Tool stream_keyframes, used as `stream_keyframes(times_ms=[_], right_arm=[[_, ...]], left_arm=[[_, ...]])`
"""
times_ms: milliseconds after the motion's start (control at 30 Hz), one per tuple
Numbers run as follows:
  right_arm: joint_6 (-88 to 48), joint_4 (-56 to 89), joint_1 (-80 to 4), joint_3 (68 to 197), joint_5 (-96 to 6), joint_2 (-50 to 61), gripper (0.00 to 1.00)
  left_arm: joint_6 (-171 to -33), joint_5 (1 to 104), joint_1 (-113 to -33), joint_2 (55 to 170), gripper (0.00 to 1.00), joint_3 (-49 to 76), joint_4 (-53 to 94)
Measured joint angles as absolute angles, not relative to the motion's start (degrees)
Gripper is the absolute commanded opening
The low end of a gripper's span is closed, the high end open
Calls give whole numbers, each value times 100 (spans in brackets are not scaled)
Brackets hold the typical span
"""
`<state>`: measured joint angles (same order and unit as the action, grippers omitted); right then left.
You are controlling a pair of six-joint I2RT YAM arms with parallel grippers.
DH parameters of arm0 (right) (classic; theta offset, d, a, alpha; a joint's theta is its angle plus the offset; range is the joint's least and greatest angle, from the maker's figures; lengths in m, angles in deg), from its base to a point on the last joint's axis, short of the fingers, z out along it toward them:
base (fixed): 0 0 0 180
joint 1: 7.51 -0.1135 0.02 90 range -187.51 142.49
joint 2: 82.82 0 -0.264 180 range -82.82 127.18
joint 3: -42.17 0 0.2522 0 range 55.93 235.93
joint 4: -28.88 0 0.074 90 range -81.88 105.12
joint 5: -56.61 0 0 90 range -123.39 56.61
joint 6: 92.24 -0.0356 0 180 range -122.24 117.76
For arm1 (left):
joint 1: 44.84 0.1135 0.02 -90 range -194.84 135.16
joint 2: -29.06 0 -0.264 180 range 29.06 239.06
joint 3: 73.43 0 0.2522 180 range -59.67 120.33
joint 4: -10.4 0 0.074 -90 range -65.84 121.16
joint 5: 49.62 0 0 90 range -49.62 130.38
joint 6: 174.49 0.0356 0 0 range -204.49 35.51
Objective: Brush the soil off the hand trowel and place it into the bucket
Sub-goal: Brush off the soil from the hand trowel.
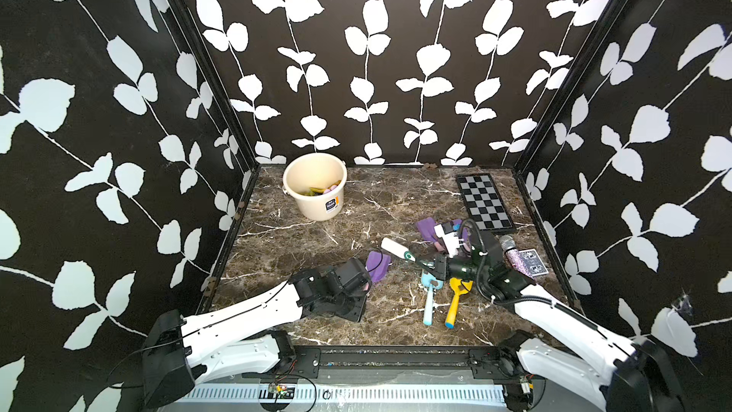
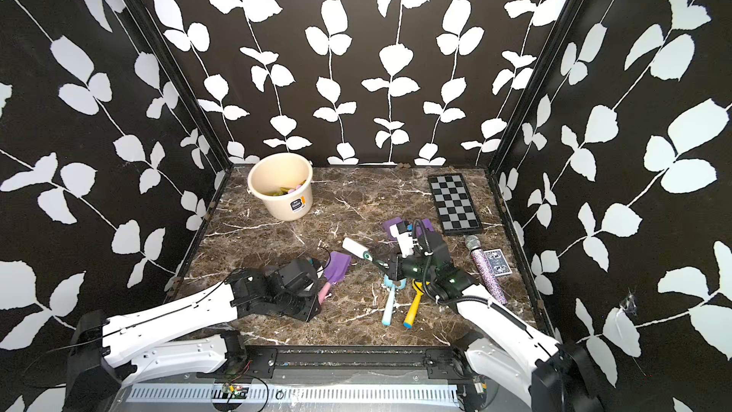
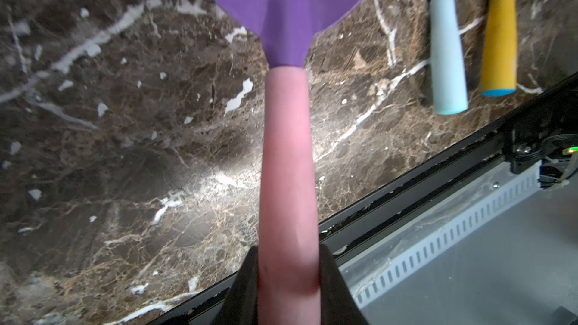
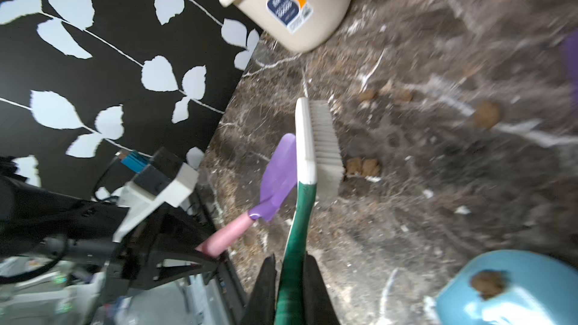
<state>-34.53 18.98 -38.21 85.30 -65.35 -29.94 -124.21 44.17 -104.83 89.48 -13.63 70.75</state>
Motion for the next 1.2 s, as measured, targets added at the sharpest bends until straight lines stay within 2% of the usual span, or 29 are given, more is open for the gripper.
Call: stream_keyframes(times_ms=[167, 300, 400, 533, 867, 1200], right_arm=[[-2216, 1776, -3849, 8438, -5414, -3883, 0], [-1033, 1585, -4256, 8418, -4513, -3971, 0], [-122, 1391, -4861, 8486, -3864, -3634, 0], [966, 1102, -5567, 8773, -3093, -2828, 0], [4057, 1465, -7657, 9157, -1176, -1422, 0], [6101, 2501, -8330, 9148, 103, -1077, 0]], left_arm=[[-11901, 4500, -10115, 8874, 0, -670, 7359], [-11451, 4900, -9501, 8896, 0, -12, 7801], [-11136, 5138, -9143, 9099, 0, 547, 8279], [-10760, 5206, -9090, 9414, 0, 969, 8815], [-10323, 5193, -9075, 9886, 0, 1070, 9800], [-10264, 5315, -9053, 10039, 0, 1033, 9973]])
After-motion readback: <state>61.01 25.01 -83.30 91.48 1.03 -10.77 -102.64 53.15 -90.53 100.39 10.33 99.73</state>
